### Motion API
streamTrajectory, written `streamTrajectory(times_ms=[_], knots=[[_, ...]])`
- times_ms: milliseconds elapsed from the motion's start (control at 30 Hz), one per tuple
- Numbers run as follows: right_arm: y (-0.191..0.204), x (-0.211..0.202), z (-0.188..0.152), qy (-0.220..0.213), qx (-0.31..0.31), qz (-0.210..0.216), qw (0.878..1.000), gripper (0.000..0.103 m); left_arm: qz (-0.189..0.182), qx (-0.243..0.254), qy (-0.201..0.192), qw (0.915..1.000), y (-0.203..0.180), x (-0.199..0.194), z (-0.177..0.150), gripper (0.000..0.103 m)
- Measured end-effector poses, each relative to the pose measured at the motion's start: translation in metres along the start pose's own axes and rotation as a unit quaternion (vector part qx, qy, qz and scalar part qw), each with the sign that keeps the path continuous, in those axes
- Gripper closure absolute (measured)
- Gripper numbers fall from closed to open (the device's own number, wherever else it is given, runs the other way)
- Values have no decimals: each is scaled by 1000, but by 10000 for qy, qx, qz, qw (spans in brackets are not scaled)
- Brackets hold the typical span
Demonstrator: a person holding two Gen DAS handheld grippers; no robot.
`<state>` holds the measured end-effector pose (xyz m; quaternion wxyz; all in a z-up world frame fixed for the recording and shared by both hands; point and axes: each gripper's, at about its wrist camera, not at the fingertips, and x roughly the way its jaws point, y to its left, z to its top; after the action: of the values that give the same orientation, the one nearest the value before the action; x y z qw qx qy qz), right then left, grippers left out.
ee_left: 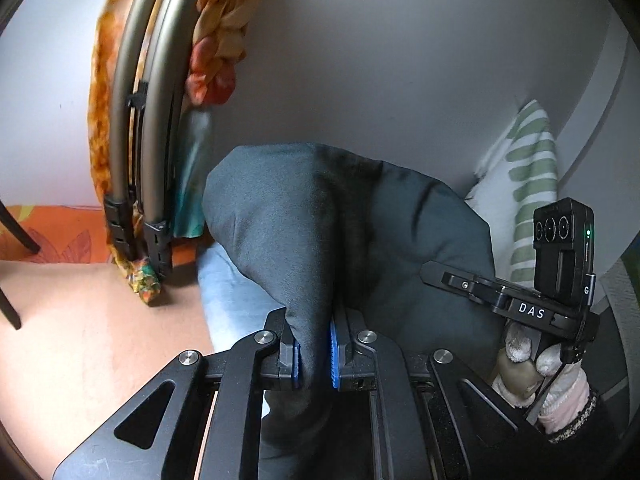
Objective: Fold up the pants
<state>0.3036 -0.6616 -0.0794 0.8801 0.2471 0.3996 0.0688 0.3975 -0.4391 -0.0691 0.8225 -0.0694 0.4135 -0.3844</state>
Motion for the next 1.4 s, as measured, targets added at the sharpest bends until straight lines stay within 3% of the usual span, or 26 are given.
streamTrajectory(times_ms=[233, 367, 467, 567, 633, 800, 867, 1167, 1400], knots=[[-10, 20, 4, 92, -55, -91, 9999, 80, 248, 159, 88, 9995, -5, 18, 2, 94], [-10, 28, 4, 148, -165, -333, 9992, 74, 354, 257, 175, 9989, -11, 24, 1, 91], [-5, 28, 4, 145, -274, -611, 9976, 59, 554, 265, 157, 9980, -11, 25, 4, 88], [-5, 23, 2, 151, -396, -1147, 9925, 45, 690, 213, 136, 9973, -11, 21, 5, 75], [-2, 15, 0, 11, -443, -1367, 9896, 40, 747, 249, 110, 9968, -12, 17, 4, 74], [7, -4, -6, -197, -517, -1624, 9852, 38, 805, 315, 25, 9963, -18, 1, 0, 72], [11, -13, -9, -305, -474, -1708, 9837, 36, 805, 392, -33, 9960, -23, -8, -2, 66], [40, -67, -35, -624, -520, -1722, 9817, 31, 806, 605, -215, 9947, -50, -55, -27, 51], [68, -98, -68, -769, -695, -1818, 9779, 27, 778, 644, -223, 9946, -63, -86, -56, 48]])
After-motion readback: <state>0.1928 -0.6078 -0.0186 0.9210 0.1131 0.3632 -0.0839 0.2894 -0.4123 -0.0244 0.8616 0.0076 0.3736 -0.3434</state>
